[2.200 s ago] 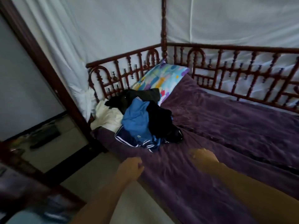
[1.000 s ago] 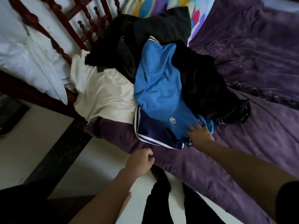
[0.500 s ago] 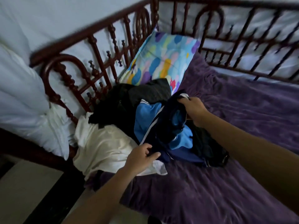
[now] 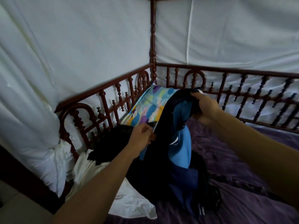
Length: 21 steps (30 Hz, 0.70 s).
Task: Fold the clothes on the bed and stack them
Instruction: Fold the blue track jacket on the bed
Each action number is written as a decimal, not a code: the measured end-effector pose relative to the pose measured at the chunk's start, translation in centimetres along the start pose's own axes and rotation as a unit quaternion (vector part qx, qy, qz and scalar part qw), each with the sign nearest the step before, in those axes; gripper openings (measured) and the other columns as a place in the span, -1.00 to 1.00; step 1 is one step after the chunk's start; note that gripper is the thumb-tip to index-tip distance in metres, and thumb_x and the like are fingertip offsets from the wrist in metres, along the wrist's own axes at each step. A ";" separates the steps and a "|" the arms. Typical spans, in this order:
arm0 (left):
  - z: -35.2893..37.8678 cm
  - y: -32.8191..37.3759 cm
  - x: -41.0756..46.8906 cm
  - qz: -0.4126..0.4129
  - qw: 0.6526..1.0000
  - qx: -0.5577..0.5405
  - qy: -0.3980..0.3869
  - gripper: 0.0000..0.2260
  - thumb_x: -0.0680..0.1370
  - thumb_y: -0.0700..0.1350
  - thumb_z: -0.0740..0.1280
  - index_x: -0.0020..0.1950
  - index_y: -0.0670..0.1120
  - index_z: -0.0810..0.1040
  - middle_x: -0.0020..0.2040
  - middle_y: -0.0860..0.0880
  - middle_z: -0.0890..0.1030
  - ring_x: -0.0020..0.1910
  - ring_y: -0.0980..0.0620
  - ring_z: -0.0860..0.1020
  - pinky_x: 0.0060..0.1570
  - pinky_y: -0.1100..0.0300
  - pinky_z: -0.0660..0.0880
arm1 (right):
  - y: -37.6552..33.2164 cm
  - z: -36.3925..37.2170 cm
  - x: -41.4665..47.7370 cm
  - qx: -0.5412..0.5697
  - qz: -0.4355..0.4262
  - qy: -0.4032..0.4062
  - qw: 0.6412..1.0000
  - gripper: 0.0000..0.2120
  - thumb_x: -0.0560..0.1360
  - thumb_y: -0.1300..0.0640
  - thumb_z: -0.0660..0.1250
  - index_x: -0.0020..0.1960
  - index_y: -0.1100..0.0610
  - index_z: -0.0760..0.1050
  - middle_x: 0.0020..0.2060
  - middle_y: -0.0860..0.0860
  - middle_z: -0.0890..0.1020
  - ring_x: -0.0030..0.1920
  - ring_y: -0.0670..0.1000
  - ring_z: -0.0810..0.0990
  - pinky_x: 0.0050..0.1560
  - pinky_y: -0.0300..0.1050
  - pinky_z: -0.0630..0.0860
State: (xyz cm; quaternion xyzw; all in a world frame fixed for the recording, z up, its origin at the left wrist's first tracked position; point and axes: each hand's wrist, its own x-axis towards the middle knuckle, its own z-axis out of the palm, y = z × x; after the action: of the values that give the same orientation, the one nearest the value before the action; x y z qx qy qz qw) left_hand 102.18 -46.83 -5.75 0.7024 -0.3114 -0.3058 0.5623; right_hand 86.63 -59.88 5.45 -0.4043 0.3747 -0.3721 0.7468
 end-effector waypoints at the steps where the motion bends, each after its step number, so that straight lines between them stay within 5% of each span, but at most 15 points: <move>1: 0.1 1.3 -0.2 -0.009 1.000 -0.001 -0.024 -0.86 0.60 -0.14 0.25 -0.12 -0.15 0.48 -0.24 -0.16 0.60 -0.26 -0.09 0.58 -0.24 0.10 0.49 | -0.9 -0.3 -0.1 0.011 -0.002 -0.009 1.000 -0.83 0.57 0.15 0.29 0.08 0.24 0.51 -0.06 0.15 0.64 -0.11 0.11 0.65 -0.27 -0.05 0.63; 4: 2.3 3.3 -1.6 -0.051 0.994 0.052 -0.081 -0.69 0.54 0.12 0.32 0.03 -0.13 0.54 -0.20 -0.10 0.64 -0.20 -0.08 0.63 -0.29 0.14 0.54 | -3.1 -0.7 -0.3 0.053 -0.005 -0.050 0.997 -0.81 0.57 0.16 0.28 0.12 0.24 0.52 -0.01 0.16 0.66 -0.08 0.12 0.66 -0.25 -0.04 0.63; 6: 4.3 3.6 -2.2 -0.058 0.992 0.079 -0.078 -0.75 0.52 0.08 0.34 0.02 -0.09 0.57 -0.15 -0.09 0.65 -0.18 -0.04 0.63 -0.28 0.15 0.53 | -4.3 -0.6 -0.6 0.064 -0.015 -0.083 0.994 -0.76 0.57 0.16 0.27 0.18 0.25 0.52 0.02 0.17 0.66 -0.07 0.12 0.67 -0.26 -0.06 0.63; 9: 5.6 4.5 -1.5 -0.012 0.998 0.063 0.010 -0.83 0.52 -0.10 0.29 -0.09 -0.18 0.60 -0.20 -0.21 0.63 -0.30 -0.07 0.57 -0.30 0.08 0.45 | -5.9 -1.2 -0.8 -0.008 -0.077 -0.066 0.995 -0.83 0.56 0.15 0.30 0.08 0.24 0.52 -0.05 0.16 0.66 -0.11 0.11 0.66 -0.27 -0.08 0.61; 11: 4.6 6.2 -0.6 0.041 0.992 0.057 0.105 -0.84 0.53 -0.15 0.25 -0.04 -0.18 0.59 -0.13 -0.20 0.65 -0.18 -0.11 0.61 -0.18 0.00 0.52 | -6.5 -3.1 -0.4 -0.158 -0.159 -0.002 0.975 -0.84 0.55 0.11 0.31 -0.03 0.23 0.51 -0.13 0.15 0.63 -0.18 0.09 0.63 -0.35 -0.11 0.57; 13: 3.1 8.5 -0.4 0.103 0.979 0.068 0.160 -0.88 0.55 -0.19 0.23 -0.03 -0.14 0.56 -0.08 -0.14 0.63 -0.08 -0.10 0.59 -0.09 0.03 0.51 | -6.6 -6.3 0.5 -0.381 -0.244 0.054 0.890 -0.78 0.51 0.04 0.34 -0.18 0.18 0.51 -0.27 0.13 0.59 -0.32 0.05 0.56 -0.40 -0.12 0.46; 15: 2.4 10.8 -0.6 0.173 0.962 0.130 0.166 -0.91 0.57 -0.20 0.21 -0.08 -0.10 0.50 -0.12 -0.07 0.59 -0.14 -0.01 0.53 -0.20 0.17 0.43 | -5.8 -9.1 1.2 -0.563 -0.253 0.087 0.782 -0.69 0.44 -0.07 0.39 -0.32 0.14 0.49 -0.39 0.08 0.56 -0.39 0.04 0.52 -0.41 -0.12 0.39; 17: 2.8 12.8 -1.0 0.238 0.933 0.223 0.155 -0.91 0.56 -0.20 0.20 -0.14 -0.13 0.44 -0.21 -0.03 0.54 -0.24 0.03 0.48 -0.30 0.22 0.35 | -4.2 -10.7 1.9 -0.626 -0.239 0.088 0.737 -0.66 0.38 -0.09 0.43 -0.33 0.16 0.46 -0.36 0.08 0.55 -0.36 0.06 0.53 -0.41 -0.10 0.38; 19: 3.4 14.5 -1.4 0.290 0.912 0.256 0.139 -0.91 0.55 -0.21 0.20 -0.15 -0.15 0.43 -0.25 0.00 0.52 -0.26 0.04 0.47 -0.29 0.18 0.35 | -2.7 -11.2 2.1 -0.613 -0.246 0.040 0.750 -0.78 0.40 0.05 0.44 -0.19 0.13 0.44 -0.22 0.02 0.54 -0.20 0.05 0.54 -0.27 -0.03 0.48; 21: 3.6 16.3 -1.9 0.320 0.902 0.254 0.139 -0.88 0.54 -0.21 0.22 -0.20 -0.09 0.41 -0.30 0.07 0.48 -0.31 0.14 0.44 -0.34 0.31 0.31 | -1.6 -10.9 1.4 -0.507 -0.234 -0.052 0.828 -0.72 0.45 0.19 0.41 0.10 0.08 0.42 0.05 0.02 0.54 0.08 0.05 0.55 0.05 -0.02 0.55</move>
State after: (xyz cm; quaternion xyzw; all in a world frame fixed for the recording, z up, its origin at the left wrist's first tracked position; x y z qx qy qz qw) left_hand 96.68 -50.32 9.76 0.7193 -0.5056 0.0806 0.4696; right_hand 77.51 -65.25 2.23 -0.8203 0.3658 -0.2720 0.3454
